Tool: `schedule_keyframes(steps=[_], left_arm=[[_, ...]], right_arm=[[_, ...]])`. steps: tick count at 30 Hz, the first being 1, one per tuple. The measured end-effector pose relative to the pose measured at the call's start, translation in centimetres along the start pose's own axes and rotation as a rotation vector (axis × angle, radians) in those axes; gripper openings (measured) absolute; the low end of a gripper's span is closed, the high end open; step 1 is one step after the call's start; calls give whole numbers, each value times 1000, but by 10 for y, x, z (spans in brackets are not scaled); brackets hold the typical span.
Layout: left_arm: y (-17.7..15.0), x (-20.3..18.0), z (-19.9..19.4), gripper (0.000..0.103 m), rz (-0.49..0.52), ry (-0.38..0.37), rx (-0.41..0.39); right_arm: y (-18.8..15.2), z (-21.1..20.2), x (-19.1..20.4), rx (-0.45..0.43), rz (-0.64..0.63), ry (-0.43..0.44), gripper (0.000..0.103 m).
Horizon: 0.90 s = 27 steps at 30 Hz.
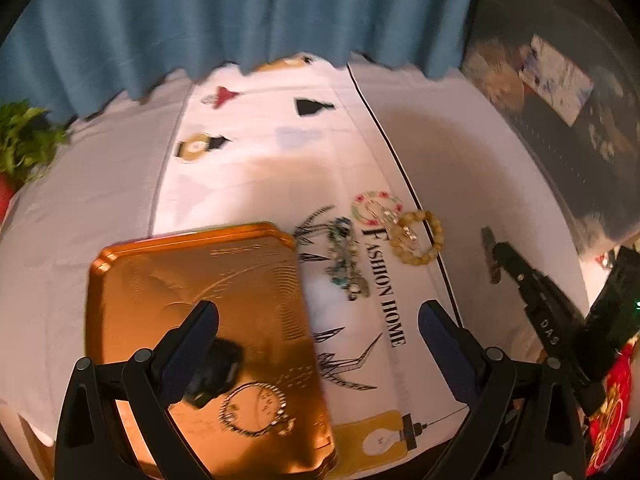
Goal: Organize jewelry
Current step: 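Reach the right gripper to the thin silver bangle while left reaches into the pile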
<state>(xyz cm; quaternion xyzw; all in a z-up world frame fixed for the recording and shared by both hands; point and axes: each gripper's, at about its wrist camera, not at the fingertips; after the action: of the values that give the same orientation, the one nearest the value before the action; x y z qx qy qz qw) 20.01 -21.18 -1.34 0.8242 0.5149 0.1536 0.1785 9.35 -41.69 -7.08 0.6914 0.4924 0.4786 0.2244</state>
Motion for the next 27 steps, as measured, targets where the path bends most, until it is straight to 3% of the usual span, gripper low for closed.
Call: schedule_keyframes(steps=[7,12,16,23,25,27], left_arm=[[24,-33,45,95,70,11,110],[37,-40,70,59,49,-21,190],[38,-43,88,56,37,-20,247],[36,-41,98,55,21,-1,267],[38,-40,100,42,11,-21,260],[41,-40,101,5,15,-30,257]], right_arm=[[-2,8,-27,31,62,-26,2],[-3,10,-32,44,41,-51,2],[-4,13,-40,64,63,-62,2],[-5,17,-42,91,65,-82,5],[-5,18,-42,94,69,-83,6],[-5,17,-42,91,69,-85,6]])
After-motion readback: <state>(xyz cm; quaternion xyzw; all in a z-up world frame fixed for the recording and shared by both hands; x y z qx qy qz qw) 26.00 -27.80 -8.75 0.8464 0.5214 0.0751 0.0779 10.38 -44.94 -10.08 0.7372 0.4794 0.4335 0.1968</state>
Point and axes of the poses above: each gripper's, at about its wrist camera, not at the fingertips, and z roughly the way its jaws point, x to its left, y to its top, and after that the axes turned 9 degrees about y, right-handed
